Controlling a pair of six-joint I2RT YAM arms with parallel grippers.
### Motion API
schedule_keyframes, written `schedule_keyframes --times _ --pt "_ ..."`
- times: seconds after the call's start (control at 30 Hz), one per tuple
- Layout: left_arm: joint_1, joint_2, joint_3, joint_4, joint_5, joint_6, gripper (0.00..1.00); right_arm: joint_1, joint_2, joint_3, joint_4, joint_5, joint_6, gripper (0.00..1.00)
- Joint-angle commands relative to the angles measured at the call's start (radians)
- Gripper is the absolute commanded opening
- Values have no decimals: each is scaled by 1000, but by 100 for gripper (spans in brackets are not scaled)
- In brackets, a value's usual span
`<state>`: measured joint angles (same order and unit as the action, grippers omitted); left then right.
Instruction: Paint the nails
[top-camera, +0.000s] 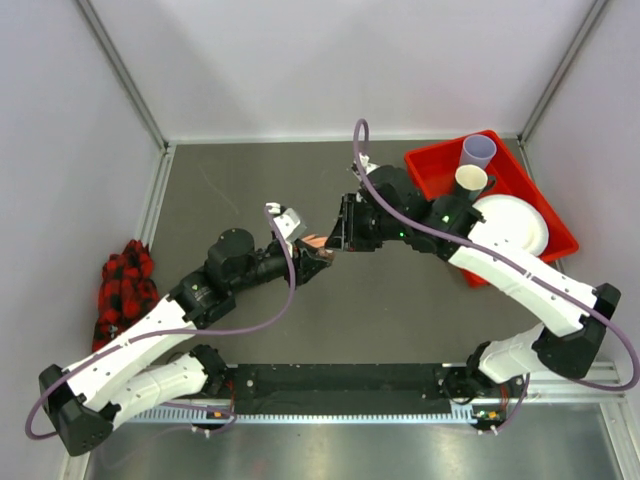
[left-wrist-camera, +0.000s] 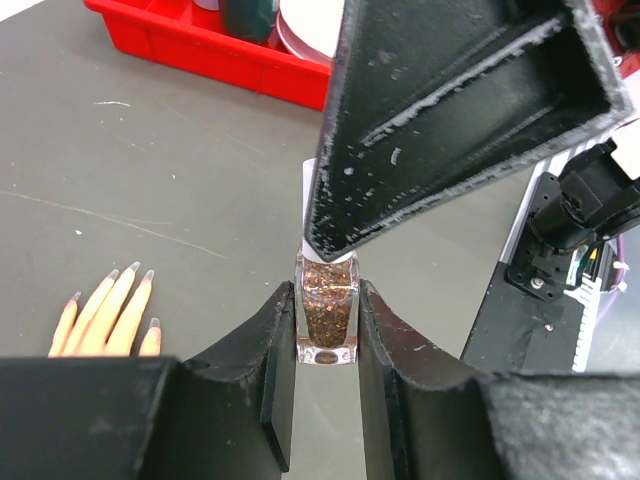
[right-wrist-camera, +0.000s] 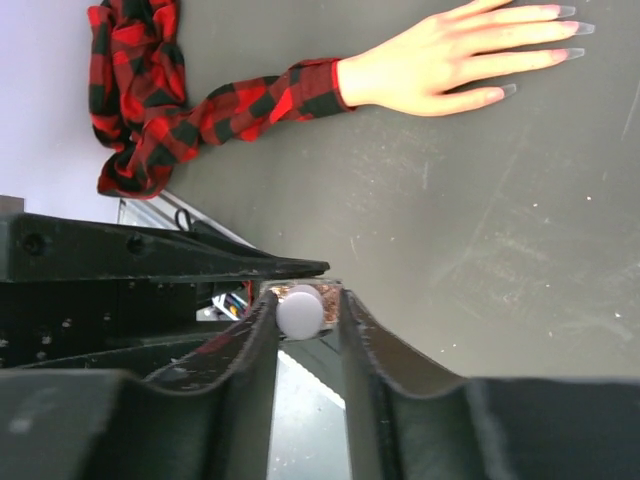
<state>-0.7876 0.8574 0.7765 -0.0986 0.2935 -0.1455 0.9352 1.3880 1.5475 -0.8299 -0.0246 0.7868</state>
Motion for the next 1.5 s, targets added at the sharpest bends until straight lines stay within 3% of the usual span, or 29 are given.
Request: schedule_keyframes --times 0.0,0.27,0.33,0.4,0.53,0.67,0.8,0.9,0.97,1.03,1.17,1.23,1.33,1.37,1.43,1.47 --pt "-12 -15 24 22 -2 23 0 10 14 60 5 22 -37 27" --pt "-13 -11 37 8 24 21 0 11 17 42 25 -18 -89 27" --pt "-13 -15 40 7 24 17 0 11 6 23 41 -47 -101 22" --pt "-13 -20 41 7 30 8 0 10 -7 -13 80 -81 -112 3" --pt "-13 -26 46 26 78 -35 0 10 -49 -56 123 -158 -168 0" --pt "-12 -40 47 71 235 -118 0 11 -109 -125 212 -375 -305 0" --pt "-12 -50 30 180 547 -257 0 11 -208 -234 337 -619 -469 0" --pt "-12 -58 -19 397 727 -430 0 11 -259 -313 455 -815 -518 0" --pt "-12 -51 -48 567 782 -520 0 11 -257 -331 495 -924 -534 0" --pt "-13 -47 -54 628 809 -603 0 11 -265 -345 506 -968 -573 0" --pt "-12 -61 -13 516 770 -537 0 11 -284 -345 485 -963 -639 0" --pt "-12 -72 13 366 730 -435 0 13 -280 -339 453 -937 -663 0" --pt "-12 -98 69 124 528 -258 0 10 -268 -319 417 -810 -630 0" --pt "-12 -107 98 58 403 -217 0 11 -264 -290 393 -690 -615 10" --pt "-12 -110 118 -62 305 -94 0 11 -250 -253 294 -533 -555 42" --pt "-12 -113 128 -88 252 -66 0 11 -238 -215 260 -389 -532 53"
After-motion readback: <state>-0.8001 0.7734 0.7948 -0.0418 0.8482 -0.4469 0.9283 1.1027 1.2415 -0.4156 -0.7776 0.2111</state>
